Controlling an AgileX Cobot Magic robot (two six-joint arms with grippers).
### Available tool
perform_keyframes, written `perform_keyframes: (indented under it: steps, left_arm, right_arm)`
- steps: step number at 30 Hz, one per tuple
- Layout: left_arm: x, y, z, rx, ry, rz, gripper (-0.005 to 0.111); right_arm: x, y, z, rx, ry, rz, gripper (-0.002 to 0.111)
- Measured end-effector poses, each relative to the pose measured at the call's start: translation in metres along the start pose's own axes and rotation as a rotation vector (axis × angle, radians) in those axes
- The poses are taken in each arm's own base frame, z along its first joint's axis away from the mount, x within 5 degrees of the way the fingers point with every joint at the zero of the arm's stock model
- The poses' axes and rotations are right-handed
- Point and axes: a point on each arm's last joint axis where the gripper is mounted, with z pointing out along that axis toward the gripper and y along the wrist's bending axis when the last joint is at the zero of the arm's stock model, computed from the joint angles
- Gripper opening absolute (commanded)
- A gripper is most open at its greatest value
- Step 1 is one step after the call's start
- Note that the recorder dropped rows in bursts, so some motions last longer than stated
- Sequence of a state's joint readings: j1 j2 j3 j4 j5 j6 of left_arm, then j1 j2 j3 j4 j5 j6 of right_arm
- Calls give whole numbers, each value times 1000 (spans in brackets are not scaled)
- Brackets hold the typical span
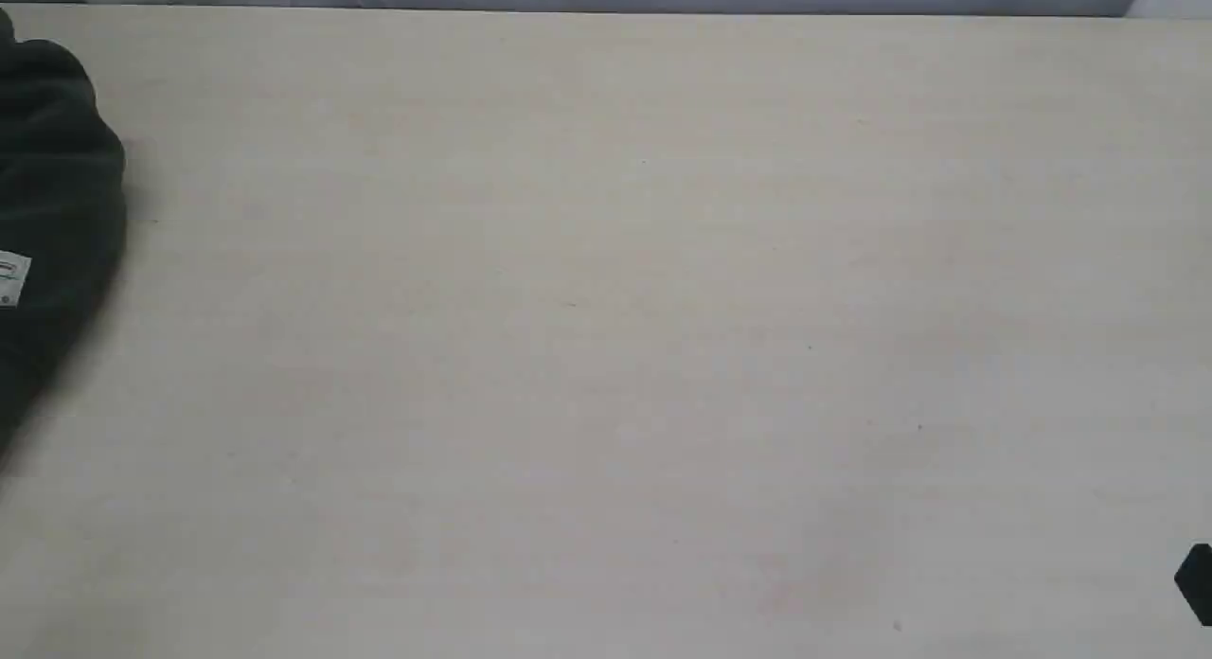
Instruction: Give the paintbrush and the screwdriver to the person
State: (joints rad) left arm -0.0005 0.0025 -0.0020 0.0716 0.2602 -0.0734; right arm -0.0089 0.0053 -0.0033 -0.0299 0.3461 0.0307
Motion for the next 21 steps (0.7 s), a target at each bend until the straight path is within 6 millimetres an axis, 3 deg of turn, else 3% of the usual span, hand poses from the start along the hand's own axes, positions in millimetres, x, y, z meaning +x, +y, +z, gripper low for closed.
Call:
perform_keyframes:
  steps: [21]
  left_arm:
    - [0,0,0,0,0,0,0]
  right_arm:
    - [0,0,0,0,0,-11,5]
